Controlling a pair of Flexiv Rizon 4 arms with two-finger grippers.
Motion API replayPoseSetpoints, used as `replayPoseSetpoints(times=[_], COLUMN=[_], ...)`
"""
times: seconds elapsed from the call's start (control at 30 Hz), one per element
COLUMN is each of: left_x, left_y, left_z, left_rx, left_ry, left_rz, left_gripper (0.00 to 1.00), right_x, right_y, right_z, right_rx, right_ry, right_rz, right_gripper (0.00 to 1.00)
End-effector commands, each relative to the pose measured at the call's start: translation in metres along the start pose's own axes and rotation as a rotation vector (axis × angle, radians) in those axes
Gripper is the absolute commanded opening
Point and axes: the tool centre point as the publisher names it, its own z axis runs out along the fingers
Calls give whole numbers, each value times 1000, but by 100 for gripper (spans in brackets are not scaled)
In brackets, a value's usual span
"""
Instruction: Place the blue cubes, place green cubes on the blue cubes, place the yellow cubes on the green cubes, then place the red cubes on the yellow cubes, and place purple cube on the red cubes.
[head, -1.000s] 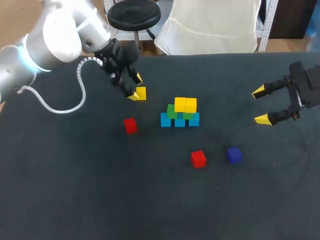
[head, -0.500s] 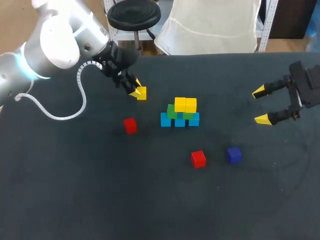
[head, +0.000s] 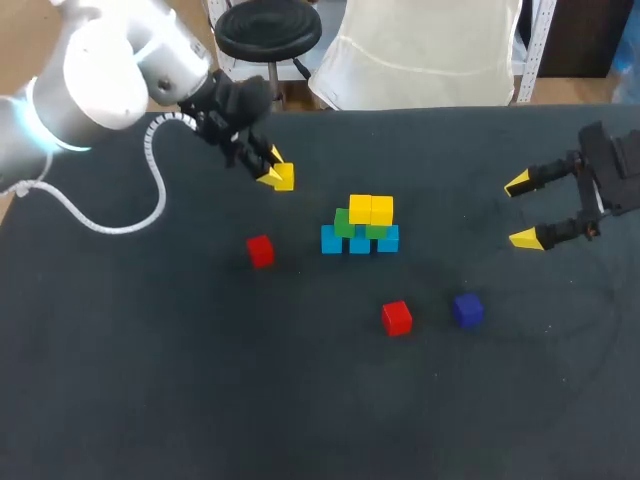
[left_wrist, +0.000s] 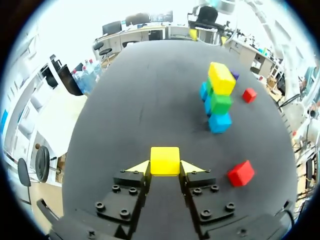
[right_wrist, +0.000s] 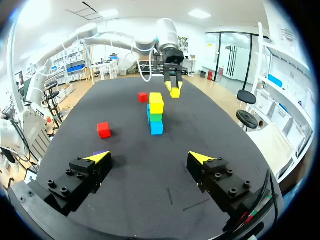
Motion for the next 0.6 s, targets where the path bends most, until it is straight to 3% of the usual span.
replayPoseSetpoints(times=[0.03,0.23,0.6], left_x=[-9,-22,-51], left_y=[-27,-47,-81], left_z=[-20,-35,-38], left_rx=[-29,-80,-94], left_ry=[2,-22,-19], left_rz=[8,9,52], left_gripper=[0,0,0], right_x=[1,1,1], right_y=[-1,-1,-1], right_z=[1,1,1], right_rx=[-2,-2,-2], right_ry=[-2,-2,-2], right_rz=[-1,-1,-1], right_gripper=[100,100,100])
